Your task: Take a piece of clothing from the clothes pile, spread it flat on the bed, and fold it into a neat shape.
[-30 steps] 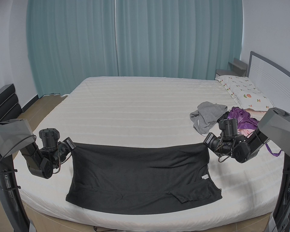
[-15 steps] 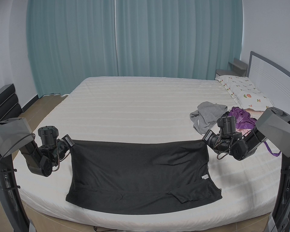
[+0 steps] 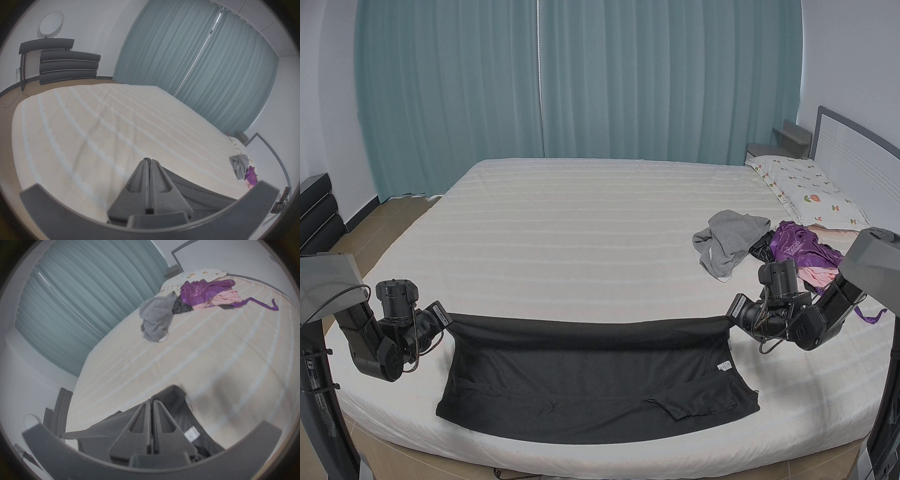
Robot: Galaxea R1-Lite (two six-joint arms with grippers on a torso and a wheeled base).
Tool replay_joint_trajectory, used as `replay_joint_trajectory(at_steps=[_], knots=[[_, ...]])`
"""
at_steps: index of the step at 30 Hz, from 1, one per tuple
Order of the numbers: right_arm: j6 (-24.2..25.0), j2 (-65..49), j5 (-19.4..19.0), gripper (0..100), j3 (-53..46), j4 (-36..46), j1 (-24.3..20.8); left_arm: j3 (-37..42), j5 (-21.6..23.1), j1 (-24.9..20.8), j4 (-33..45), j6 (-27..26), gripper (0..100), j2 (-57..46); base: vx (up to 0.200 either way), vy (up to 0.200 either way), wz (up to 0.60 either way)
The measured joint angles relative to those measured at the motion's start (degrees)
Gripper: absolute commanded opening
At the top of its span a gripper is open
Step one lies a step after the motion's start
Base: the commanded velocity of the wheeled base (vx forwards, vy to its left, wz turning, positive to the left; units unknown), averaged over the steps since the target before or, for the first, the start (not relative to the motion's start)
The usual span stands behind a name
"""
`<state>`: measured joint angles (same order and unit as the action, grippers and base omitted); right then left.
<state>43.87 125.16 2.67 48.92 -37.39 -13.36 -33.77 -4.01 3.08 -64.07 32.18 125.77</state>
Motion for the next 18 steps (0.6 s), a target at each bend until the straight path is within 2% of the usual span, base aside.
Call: replay_joint_trajectory(at_steps=[7,18], knots=[[-3.5,-0.7,-4.3,0,-8.6,-0.5,0.0,7.3,3.1,1.1,-0.4,-1.0,0,-0.2,0.0,0.0,0.0],[-6.1,4.0,-4.7,0,-11.2,-2.0,0.0,12.3,4.7,1.2,-1.0,-1.1,0,3.6,0.0,0.0,0.0]])
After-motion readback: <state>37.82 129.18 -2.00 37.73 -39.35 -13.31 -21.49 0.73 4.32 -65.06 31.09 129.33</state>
